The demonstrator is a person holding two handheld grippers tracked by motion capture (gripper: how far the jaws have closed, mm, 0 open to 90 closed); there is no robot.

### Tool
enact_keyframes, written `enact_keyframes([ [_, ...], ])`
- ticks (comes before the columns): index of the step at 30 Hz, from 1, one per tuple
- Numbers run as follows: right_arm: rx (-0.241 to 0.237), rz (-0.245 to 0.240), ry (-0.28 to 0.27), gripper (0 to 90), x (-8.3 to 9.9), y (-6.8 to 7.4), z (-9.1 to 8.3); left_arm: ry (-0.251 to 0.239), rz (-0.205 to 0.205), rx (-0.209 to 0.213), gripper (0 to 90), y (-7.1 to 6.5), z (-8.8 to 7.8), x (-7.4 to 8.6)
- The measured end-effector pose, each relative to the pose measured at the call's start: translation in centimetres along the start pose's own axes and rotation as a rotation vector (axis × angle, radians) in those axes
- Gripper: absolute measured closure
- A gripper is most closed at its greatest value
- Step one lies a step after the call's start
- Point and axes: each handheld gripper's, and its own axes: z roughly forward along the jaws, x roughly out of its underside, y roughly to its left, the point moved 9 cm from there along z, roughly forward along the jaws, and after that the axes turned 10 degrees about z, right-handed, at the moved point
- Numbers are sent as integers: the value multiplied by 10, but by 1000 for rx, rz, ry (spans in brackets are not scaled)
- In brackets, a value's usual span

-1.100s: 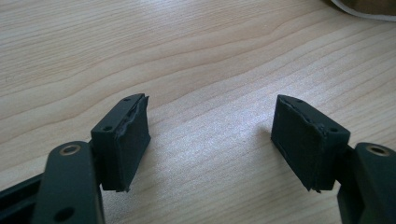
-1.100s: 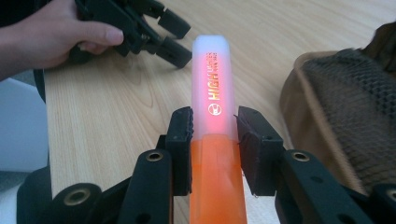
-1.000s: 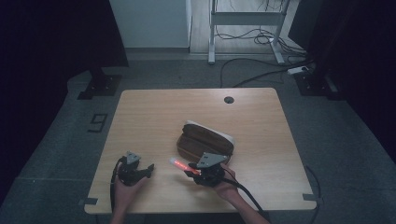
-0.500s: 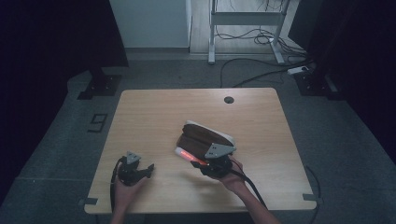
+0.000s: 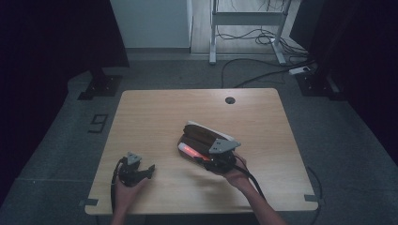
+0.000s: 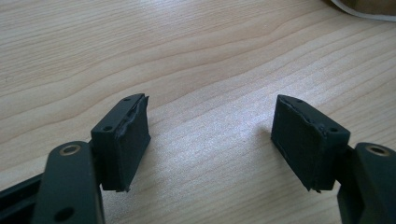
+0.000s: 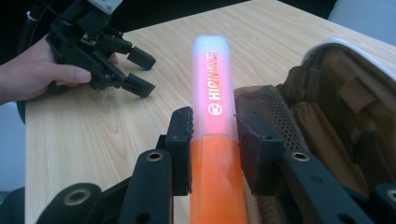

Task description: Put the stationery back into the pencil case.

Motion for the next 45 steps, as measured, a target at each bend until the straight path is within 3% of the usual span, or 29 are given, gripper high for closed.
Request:
enact_keyframes([
  [15,35,18,-21,657,-10,-22,-8,0,0,0,273,0,0,0],
  [45,112,34,-5,657,-13,-57,-11,1,1,1,273,0,0,0],
])
